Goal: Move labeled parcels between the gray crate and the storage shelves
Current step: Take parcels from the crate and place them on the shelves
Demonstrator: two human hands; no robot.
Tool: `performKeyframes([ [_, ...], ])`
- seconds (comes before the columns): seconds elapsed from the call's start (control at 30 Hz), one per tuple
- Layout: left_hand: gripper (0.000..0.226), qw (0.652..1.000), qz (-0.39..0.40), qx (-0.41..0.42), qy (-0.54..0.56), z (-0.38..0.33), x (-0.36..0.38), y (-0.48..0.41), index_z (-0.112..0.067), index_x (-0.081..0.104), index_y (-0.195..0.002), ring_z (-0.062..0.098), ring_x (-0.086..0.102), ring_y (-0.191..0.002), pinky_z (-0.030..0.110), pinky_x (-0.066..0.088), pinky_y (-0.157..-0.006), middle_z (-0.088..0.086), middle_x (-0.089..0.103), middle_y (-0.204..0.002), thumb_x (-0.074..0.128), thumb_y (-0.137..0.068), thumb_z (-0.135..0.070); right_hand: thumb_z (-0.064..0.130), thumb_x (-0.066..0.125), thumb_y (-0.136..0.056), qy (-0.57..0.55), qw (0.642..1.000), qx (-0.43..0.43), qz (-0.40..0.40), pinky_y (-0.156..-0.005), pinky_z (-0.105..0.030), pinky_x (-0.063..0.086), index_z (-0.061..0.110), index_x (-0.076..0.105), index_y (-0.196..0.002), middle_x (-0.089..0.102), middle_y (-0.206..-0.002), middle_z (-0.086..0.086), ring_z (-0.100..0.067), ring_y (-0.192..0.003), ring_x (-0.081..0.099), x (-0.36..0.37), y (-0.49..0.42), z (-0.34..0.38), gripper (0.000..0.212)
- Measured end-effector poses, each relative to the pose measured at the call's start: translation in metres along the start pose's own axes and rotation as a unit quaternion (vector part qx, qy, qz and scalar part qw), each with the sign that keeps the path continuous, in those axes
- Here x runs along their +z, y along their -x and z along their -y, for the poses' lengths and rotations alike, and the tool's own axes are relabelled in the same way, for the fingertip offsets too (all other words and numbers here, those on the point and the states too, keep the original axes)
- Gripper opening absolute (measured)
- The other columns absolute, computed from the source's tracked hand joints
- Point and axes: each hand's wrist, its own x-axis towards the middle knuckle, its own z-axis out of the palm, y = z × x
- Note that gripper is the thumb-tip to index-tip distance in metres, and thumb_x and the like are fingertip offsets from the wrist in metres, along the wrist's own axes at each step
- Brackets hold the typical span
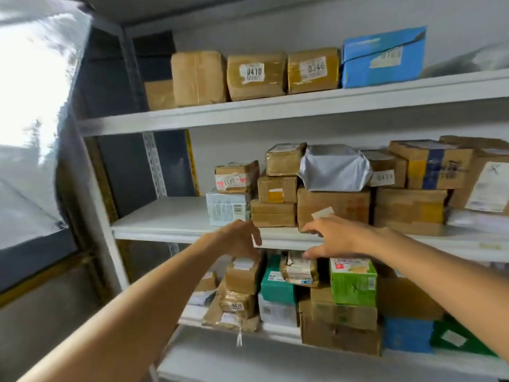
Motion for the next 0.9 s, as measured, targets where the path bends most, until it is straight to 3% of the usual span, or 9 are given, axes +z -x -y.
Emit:
performKeyframes([
  [0.23, 0.037, 0.995, -0.079, -0.055, 0.033, 0.078, -0.029, -0.013, -0.018, 0.065, -0.113, 0.021, 0.060, -0.095, 0.030, 0.050, -0.088, 0.003, 0.064, -0.115, 0.078, -0.080, -0.028, 0.057, 0.064, -0.082, 0.016, 0.999, -0.043, -0.005, -0.106, -0.038, 0.040, 0.023, 0.042, -0.143, 0.046, -0.144, 0.000, -0.018, -0.129, 0.044, -0.005, -0.064, 0.038, 0.073],
  [0.33, 0.040, 0.997, -0.064, -0.030, 0.020, 0.110, -0.037, -0.031, -0.020, 0.064, -0.116, 0.021, 0.061, -0.098, 0.032, 0.051, -0.091, 0.003, 0.064, -0.116, 0.077, -0.080, -0.029, 0.059, 0.065, -0.081, 0.020, 0.999, -0.030, 0.000, -0.107, -0.038, 0.038, 0.024, 0.040, -0.144, 0.043, -0.146, -0.002, -0.020, -0.131, 0.042, -0.002, -0.093, 0.045, 0.076],
  [0.47, 0.038, 0.997, -0.066, 0.031, 0.039, 0.148, -0.046, -0.061, -0.021, 0.064, -0.115, 0.014, 0.062, -0.087, 0.027, 0.052, -0.084, 0.001, 0.068, -0.110, 0.077, -0.080, -0.029, 0.059, 0.067, -0.080, 0.024, 1.000, 0.002, -0.006, -0.110, -0.037, 0.035, 0.023, 0.038, -0.146, 0.040, -0.149, -0.003, -0.021, -0.135, 0.038, -0.005, -0.130, 0.056, 0.080],
  [0.6, 0.039, 0.995, -0.057, 0.072, 0.037, 0.181, -0.061, -0.083, -0.018, 0.063, -0.118, 0.012, 0.063, -0.085, 0.030, 0.054, -0.089, 0.002, 0.069, -0.111, 0.076, -0.082, -0.027, 0.057, 0.066, -0.081, 0.021, 0.999, 0.024, -0.031, -0.103, -0.035, 0.041, 0.023, 0.044, -0.141, 0.048, -0.142, -0.002, -0.018, -0.128, 0.045, -0.018, -0.159, 0.073, 0.073],
  [0.9, 0.039, 0.993, -0.088, 0.070, 0.039, 0.217, -0.088, -0.108, -0.018, 0.065, -0.118, 0.020, 0.068, -0.097, 0.034, 0.054, -0.092, 0.003, 0.069, -0.117, 0.076, -0.082, -0.028, 0.053, 0.067, -0.083, 0.022, 0.997, 0.045, -0.057, -0.101, -0.036, 0.044, 0.023, 0.042, -0.143, 0.048, -0.140, -0.001, -0.018, -0.126, 0.046, -0.036, -0.185, 0.093, 0.072],
])
